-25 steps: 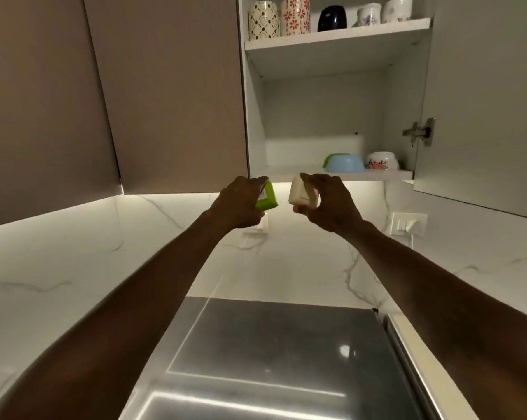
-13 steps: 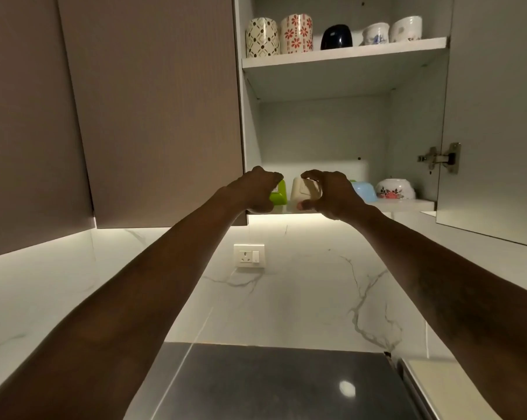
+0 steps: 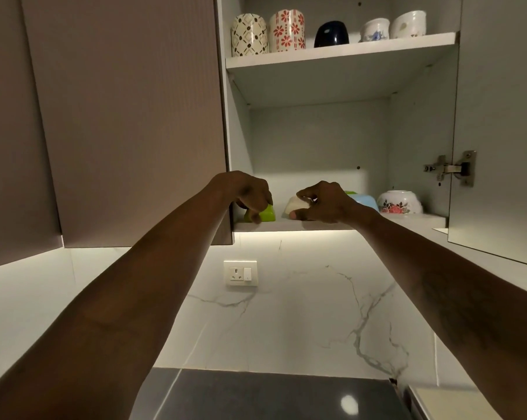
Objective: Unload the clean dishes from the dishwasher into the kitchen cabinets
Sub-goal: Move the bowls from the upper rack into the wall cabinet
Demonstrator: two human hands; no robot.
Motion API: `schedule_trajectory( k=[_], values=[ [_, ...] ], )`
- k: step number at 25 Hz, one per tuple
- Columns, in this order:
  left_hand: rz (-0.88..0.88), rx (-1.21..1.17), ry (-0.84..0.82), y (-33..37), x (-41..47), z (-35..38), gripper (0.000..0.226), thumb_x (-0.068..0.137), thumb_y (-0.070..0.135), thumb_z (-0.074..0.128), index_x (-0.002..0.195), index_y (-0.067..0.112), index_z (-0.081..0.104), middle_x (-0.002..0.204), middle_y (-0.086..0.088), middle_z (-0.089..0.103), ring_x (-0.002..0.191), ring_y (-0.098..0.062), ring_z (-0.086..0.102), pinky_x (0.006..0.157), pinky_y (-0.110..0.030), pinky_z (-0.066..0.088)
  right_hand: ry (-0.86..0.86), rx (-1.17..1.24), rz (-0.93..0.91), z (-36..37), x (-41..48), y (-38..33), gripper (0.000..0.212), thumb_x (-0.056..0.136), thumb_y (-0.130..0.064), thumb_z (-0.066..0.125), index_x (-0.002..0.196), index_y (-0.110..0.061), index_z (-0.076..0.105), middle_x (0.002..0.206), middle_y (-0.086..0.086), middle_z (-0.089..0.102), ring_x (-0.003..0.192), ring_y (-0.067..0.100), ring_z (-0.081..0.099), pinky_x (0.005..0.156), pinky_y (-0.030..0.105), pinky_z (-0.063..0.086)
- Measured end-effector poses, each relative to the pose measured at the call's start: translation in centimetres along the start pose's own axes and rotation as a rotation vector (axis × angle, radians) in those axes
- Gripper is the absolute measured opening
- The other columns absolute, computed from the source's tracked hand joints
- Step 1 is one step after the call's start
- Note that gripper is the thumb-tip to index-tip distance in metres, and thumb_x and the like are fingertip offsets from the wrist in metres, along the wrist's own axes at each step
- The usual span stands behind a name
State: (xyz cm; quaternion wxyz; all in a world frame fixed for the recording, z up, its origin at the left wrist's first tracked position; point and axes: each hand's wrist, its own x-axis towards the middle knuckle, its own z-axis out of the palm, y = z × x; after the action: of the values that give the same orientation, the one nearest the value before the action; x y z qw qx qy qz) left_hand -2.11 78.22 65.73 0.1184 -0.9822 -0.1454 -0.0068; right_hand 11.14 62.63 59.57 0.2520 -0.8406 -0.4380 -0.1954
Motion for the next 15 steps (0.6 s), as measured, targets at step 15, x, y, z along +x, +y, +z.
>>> schedule_trajectory(
  k=[15],
  values=[
    [-0.047, -0.263, -0.156, -0.43, 0.59, 0.33, 0.06, 0.084, -0.002, 0.07, 0.14, 0.005, 0.05, 0.138, -0.011, 0.048, 0.116, -0.026, 0.049, 0.107, -0.041, 0.045, -0.172, 0.005, 0.051, 0.52, 0.93, -0.37, 0.066, 0.09, -0.052, 0.063, 0.148, -0.024, 0.048, 0.152, 0.002, 0.045, 0.142, 0.028, 0.036, 0.116, 0.039, 0.032]
  ],
)
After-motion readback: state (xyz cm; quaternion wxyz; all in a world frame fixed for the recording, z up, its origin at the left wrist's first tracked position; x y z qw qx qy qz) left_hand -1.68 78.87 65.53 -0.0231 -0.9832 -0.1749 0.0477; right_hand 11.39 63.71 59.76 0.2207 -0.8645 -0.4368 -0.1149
